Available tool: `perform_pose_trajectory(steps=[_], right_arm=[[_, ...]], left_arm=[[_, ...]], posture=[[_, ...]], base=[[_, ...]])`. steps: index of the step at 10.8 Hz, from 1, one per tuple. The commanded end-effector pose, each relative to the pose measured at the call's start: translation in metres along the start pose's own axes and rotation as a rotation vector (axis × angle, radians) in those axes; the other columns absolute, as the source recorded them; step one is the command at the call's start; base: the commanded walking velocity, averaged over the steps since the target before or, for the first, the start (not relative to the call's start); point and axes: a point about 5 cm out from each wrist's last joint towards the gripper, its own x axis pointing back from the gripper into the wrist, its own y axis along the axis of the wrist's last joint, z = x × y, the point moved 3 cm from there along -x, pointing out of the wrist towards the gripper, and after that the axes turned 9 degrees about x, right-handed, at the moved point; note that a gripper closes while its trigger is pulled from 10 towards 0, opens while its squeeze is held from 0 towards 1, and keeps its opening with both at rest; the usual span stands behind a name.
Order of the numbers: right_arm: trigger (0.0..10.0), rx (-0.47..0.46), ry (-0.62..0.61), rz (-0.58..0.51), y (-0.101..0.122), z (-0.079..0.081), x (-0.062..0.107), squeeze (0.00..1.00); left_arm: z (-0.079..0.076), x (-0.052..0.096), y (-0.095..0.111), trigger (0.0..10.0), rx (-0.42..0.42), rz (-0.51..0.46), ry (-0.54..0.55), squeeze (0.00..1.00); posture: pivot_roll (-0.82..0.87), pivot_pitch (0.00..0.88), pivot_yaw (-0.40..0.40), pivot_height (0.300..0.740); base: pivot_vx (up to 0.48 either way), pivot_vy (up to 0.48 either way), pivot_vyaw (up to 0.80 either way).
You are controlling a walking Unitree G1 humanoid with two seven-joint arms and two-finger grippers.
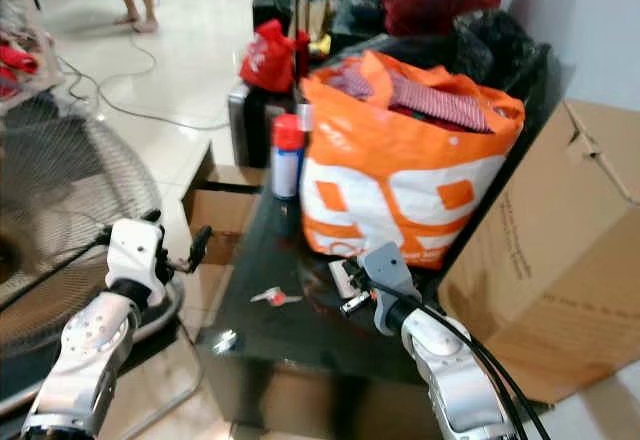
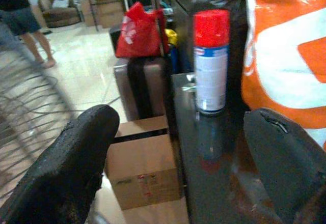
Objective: Hang keys on a hook
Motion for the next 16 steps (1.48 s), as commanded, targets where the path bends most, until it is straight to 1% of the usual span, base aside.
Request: perform_pose_trajectory(steps=[1, 6, 8, 9, 10, 11, 12, 13, 14, 15, 16], right_arm=[[10.0, 0.008, -0.020, 0.014, -0.003, -0.007, 0.002, 0.00], [10.0, 0.027, -0.013, 0.028, -0.006, -0.012, 0.004, 0.00], [10.0, 0.041, 0.010, 0.030, -0.006, -0.011, 0.002, 0.00], [10.0, 0.060, 0.039, 0.037, -0.006, -0.009, 0.000, 0.00], [10.0, 0.070, 0.080, 0.080, -0.011, -0.006, -0.006, 1.00], [10.0, 0.040, 0.126, 0.089, -0.012, 0.001, -0.014, 1.00], [10.0, 0.061, 0.200, 0.116, -0.018, 0.014, -0.021, 1.00], [10.0, 0.130, 0.306, 0.168, -0.031, 0.035, -0.031, 1.00], [10.0, 0.145, 0.309, 0.173, -0.032, 0.040, -0.035, 1.00], [10.0, 0.150, 0.280, 0.170, -0.033, 0.042, -0.041, 1.00], [10.0, 0.116, 0.220, 0.146, -0.030, 0.041, -0.047, 1.00]], left_arm=[[-0.009, -0.004, 0.005, 10.0, 0.006, -0.019, -0.032, 0.00], [-0.015, -0.002, 0.000, 10.0, 0.002, 0.008, -0.067, 0.00], [-0.014, -0.002, 0.000, 10.0, 0.004, 0.012, -0.076, 0.00], [-0.015, -0.001, -0.003, 10.0, 0.001, 0.031, -0.102, 0.00], [-0.020, 0.002, -0.011, 10.0, -0.035, 0.072, -0.182, 0.00], [-0.019, 0.005, -0.017, 10.0, -0.088, 0.109, -0.220, 0.00], [-0.018, 0.008, -0.019, 10.0, -0.109, 0.129, -0.236, 0.00], [-0.016, 0.013, -0.023, 10.0, -0.120, 0.154, -0.237, 0.00], [-0.016, 0.017, -0.025, 10.0, -0.121, 0.162, -0.237, 0.00], [-0.015, 0.021, -0.027, 10.0, -0.122, 0.169, -0.233, 0.00], [-0.011, 0.022, -0.027, 10.0, -0.138, 0.169, -0.200, 0.00]], posture=[[-0.12, 0.000, -0.030, 0.740], [-0.12, 0.000, -0.034, 0.740], [-0.12, 0.000, -0.037, 0.740], [-0.13, 0.000, -0.039, 0.740], [-0.13, 0.000, -0.040, 0.740], [-0.13, 0.000, -0.039, 0.740], [-0.14, 0.002, -0.033, 0.740], [-0.14, 0.030, -0.030, 0.740], [-0.15, 0.058, -0.032, 0.740], [-0.15, 0.074, -0.034, 0.740], [-0.14, 0.092, -0.041, 0.740]], base=[[0.360, 0.000, 0.00], [0.000, 0.000, 0.00], [0.000, 0.000, 0.00], [0.000, 0.000, 0.00], [0.000, 0.000, 0.00], [0.000, 0.000, 0.00], [0.000, 0.000, 0.00], [0.000, 0.000, 0.00], [0.000, 0.000, 0.00], [0.000, 0.000, 0.00], [0.000, 0.000, 0.00]])
